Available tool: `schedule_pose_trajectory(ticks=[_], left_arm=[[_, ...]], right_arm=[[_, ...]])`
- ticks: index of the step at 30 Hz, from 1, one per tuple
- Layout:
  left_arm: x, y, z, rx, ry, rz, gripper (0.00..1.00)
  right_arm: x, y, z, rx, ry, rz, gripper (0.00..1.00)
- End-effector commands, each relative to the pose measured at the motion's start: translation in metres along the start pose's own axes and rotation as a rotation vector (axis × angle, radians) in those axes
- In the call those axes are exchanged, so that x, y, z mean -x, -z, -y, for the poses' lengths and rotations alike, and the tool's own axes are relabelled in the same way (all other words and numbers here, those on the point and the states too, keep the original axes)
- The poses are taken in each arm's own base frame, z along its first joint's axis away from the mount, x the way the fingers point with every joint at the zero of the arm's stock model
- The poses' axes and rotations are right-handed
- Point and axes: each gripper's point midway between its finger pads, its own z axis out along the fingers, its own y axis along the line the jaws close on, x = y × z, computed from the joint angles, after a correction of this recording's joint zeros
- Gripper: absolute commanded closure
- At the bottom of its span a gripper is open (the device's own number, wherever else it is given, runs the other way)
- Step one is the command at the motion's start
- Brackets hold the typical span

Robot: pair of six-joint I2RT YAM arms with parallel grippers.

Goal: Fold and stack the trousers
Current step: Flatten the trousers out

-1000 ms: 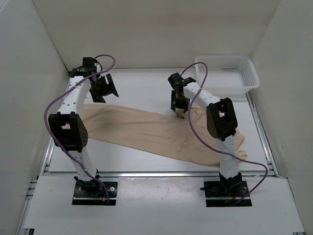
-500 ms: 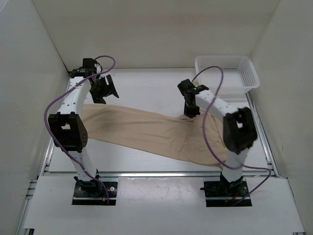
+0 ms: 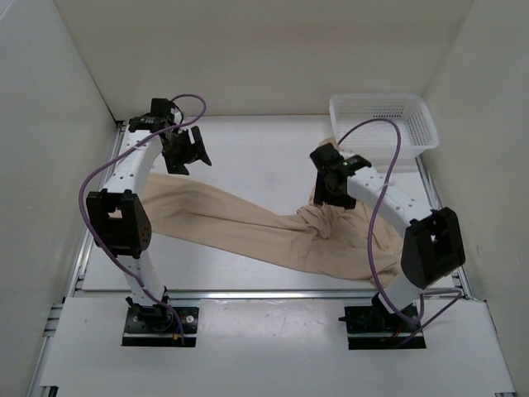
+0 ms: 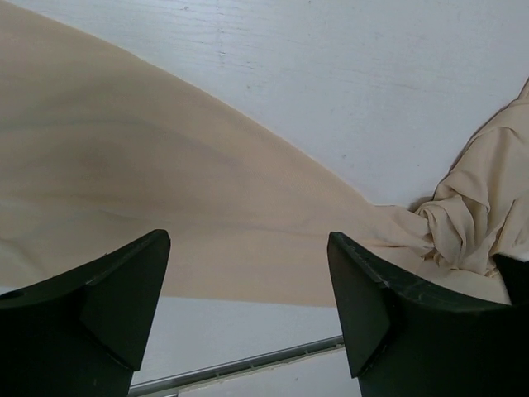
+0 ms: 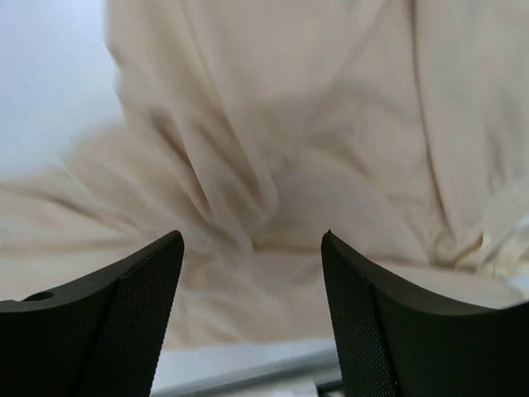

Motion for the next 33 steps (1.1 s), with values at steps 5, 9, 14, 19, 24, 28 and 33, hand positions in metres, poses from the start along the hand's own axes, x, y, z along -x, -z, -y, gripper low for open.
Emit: schedule_pose_trajectory(ticks=[5, 9, 14, 19, 24, 28, 33], left_arm=[[0.004, 0.025, 0.008, -0.023, -0.025, 0.063, 0.11], [0.002, 0.023, 0.006, -0.020, -0.022, 0.055, 0.11], [0.000, 0.021, 0.003, -0.008, -0.029, 0.050, 0.11], [0.000, 0.021, 0.002, -0.007, -0.040, 0.050, 0.11], [-0.001, 0.014, -0.002, 0.007, -0.035, 0.036, 0.11], [-0.003, 0.012, -0.003, 0.010, -0.033, 0.028, 0.11], [-0.001, 0.014, -0.002, 0.007, -0.035, 0.036, 0.11]], right_arm=[[0.143, -0.027, -0.006, 0.000, -0.140, 0.144, 0.29], [0.179, -0.064, -0.009, -0.006, -0.177, 0.115, 0.32], [0.192, -0.109, -0.019, -0.030, -0.202, 0.083, 0.37], [0.177, -0.136, -0.020, -0.068, -0.212, 0.034, 0.41], [0.154, -0.156, -0.017, -0.116, -0.179, -0.019, 0.51], [0.154, -0.154, -0.018, -0.113, -0.191, -0.012, 0.91], [0.200, -0.086, -0.043, 0.015, -0.187, 0.151, 1.00]])
